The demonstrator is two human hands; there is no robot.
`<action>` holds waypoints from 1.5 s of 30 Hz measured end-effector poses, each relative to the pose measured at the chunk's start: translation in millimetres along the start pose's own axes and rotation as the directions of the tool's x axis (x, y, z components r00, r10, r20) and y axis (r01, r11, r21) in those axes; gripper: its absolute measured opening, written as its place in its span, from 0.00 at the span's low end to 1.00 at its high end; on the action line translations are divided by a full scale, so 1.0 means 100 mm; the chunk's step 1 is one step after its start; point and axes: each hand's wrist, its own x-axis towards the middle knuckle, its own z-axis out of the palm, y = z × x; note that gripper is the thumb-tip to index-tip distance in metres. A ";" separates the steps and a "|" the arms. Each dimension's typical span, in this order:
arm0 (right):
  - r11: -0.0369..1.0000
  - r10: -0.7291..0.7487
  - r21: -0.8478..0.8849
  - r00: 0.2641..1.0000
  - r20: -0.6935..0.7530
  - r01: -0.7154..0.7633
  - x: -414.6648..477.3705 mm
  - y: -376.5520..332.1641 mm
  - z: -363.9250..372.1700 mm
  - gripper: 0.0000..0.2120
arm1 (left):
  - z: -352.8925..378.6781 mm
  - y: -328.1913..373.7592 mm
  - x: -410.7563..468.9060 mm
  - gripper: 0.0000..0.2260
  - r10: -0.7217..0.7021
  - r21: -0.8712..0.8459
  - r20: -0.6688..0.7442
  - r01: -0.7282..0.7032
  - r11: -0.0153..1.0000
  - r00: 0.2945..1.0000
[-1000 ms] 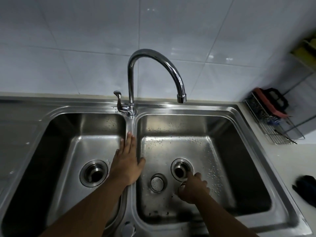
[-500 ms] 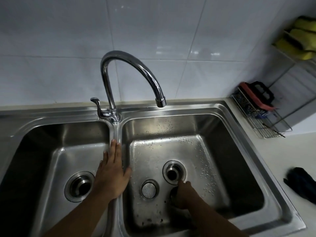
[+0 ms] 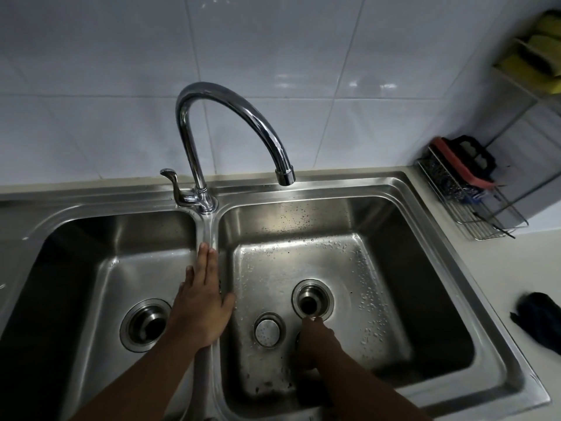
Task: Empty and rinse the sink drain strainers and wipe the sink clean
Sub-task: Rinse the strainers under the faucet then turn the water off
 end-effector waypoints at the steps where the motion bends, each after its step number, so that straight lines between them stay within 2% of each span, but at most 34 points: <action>1: 1.000 0.011 0.002 1.000 -0.006 -0.011 0.01 0.01 0.00 0.31 | 0.00 0.01 0.00 0.42 -0.002 -0.003 0.002 0.002 1.000 1.000; 5: 0.999 0.037 0.009 0.999 -0.010 -0.037 0.04 0.04 -0.01 0.33 | 0.00 0.00 -0.01 0.42 -0.001 -0.006 -0.004 0.001 1.000 1.000; 10: 0.996 0.037 -0.078 0.999 0.014 -0.036 0.02 0.02 -0.08 0.41 | 0.03 -0.05 0.00 0.42 0.006 -0.005 -0.009 -0.007 1.000 1.000; 20: 0.997 -0.075 -0.002 0.997 0.021 0.075 0.00 0.11 -0.27 0.39 | -0.01 -0.01 -0.02 0.42 0.000 0.011 0.019 0.000 1.000 1.000; 26: 0.987 -0.141 0.060 0.984 -0.105 0.148 -0.10 0.22 -0.61 0.53 | -0.02 0.02 0.00 0.42 -0.014 0.056 0.029 0.013 0.998 0.999; 30: 0.976 -0.160 0.109 0.964 -0.213 0.187 -0.19 0.42 -0.85 0.45 | -0.02 0.03 0.02 0.42 -0.025 0.089 0.031 0.022 0.996 0.999; 33: 0.975 -0.116 0.156 0.962 -0.249 0.158 -0.27 0.54 -0.96 0.40 | -0.02 0.04 0.02 0.42 -0.054 0.129 0.033 0.049 0.990 0.998; 39: 0.974 -0.096 0.169 0.947 -0.306 0.154 -0.51 0.57 -0.95 0.36 | -0.04 0.25 -0.01 0.40 -0.100 0.322 -0.024 0.102 0.941 0.995; 41: 0.967 -0.092 0.198 0.944 -0.318 0.161 -0.60 0.56 -0.98 0.34 | -0.08 0.46 -0.02 0.37 -0.060 0.338 -0.023 0.064 0.939 0.998; 45: 0.962 -0.082 0.216 0.936 -0.343 0.164 -0.83 0.54 -1.17 0.32 | -0.18 1.02 -0.02 0.29 0.078 0.322 0.090 -0.103 0.941 0.993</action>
